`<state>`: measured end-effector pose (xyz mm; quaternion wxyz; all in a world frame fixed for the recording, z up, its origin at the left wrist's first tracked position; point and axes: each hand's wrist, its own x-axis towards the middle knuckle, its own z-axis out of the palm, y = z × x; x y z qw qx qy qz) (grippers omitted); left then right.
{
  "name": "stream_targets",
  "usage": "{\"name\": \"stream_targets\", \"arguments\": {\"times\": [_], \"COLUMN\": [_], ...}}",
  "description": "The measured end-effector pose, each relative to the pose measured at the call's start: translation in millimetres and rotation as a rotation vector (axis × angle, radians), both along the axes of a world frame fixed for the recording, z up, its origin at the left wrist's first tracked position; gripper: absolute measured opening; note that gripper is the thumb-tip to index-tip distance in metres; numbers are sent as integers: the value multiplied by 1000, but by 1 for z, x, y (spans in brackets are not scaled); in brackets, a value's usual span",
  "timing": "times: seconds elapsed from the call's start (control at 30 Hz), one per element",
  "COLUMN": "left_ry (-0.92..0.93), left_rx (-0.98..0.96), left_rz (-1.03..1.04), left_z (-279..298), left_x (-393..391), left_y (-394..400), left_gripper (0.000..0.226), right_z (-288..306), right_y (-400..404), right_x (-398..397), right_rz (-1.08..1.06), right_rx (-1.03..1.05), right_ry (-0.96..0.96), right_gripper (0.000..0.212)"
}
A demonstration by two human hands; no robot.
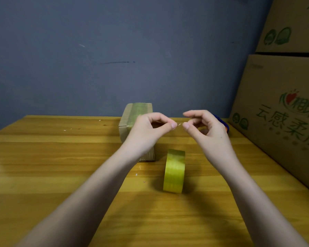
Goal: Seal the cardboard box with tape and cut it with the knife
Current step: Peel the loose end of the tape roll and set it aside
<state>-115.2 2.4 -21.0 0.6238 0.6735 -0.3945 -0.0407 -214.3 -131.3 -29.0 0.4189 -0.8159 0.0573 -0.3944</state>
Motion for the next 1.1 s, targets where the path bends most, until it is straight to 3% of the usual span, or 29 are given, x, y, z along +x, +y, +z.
{"name": "stream_targets", "arguments": {"times": [0.13,0.37,0.5,0.57,0.7,0.83,0.87,1.0,1.1], "left_ry": [-19,-61,104,146,265,540,608,738,745], "left_rx": [2,51,-8,108,421,397,357,205,130], "left_rz": [-12,32,87,105,-19,-223,-261,-324,-294], "left_z": [2,1,-16,-33,-64,-72,-73,-72,-73], "left_x": [-2,3,5,5,-1,-8,-10,-16,-21], "left_y": [0,-1,2,4,8,0,-4,-18,-20], "left_gripper": [6,16,26,30,44,82,78,26,21], "right_z": [2,-1,2,3,0,-1,-1,0,1], "right_y": [-2,-2,-5,-7,-7,-6,-6,-6,-6], "right_x": [2,4,5,7,9,10,11,13,14], "right_rz": [80,23,87,86,24,-13,-9,41,41], "right_rx": [41,-87,48,65,2,-55,-38,85,104], "right_ry": [48,-28,3,0,-26,-48,-39,3,-6], "right_gripper": [9,7,8,8,7,7,8,10,11]}}
